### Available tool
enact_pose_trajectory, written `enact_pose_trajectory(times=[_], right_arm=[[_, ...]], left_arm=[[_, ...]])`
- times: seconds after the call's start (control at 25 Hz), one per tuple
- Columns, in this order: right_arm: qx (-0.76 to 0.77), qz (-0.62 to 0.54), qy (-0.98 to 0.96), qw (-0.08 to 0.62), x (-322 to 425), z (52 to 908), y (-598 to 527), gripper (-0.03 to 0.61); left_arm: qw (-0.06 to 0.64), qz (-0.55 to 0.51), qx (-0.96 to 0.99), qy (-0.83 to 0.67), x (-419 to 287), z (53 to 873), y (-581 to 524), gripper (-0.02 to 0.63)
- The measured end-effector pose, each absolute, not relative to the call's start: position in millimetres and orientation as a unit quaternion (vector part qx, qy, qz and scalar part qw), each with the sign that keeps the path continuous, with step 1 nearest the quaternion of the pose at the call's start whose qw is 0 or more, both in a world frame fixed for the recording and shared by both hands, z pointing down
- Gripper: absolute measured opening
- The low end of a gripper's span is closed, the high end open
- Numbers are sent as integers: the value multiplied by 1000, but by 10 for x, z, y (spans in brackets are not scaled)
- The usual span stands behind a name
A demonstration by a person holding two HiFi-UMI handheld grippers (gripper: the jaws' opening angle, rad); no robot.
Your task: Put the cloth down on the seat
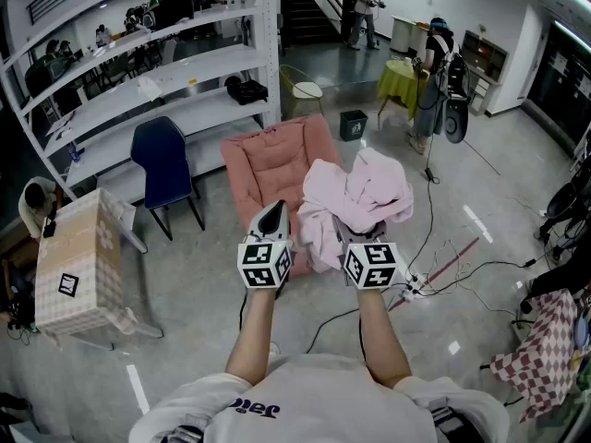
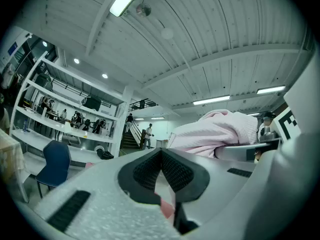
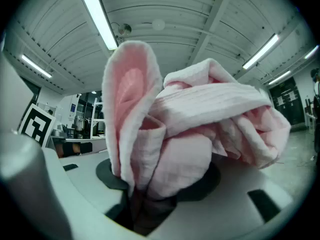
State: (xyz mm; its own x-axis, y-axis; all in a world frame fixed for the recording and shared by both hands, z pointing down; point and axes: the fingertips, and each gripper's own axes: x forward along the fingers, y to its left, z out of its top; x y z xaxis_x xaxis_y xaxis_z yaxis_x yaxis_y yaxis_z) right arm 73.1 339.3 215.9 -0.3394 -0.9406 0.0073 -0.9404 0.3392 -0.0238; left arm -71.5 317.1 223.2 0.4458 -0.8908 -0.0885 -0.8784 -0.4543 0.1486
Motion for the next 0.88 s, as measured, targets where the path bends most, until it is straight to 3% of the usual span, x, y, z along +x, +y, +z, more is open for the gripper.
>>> enact_pose_trajectory(times=[0.88], right_arm=[[-582,-50,812,19,1351,2571,3036,238]], left_arm=[[52,-48,847,-527,-206,2687,2907,14]])
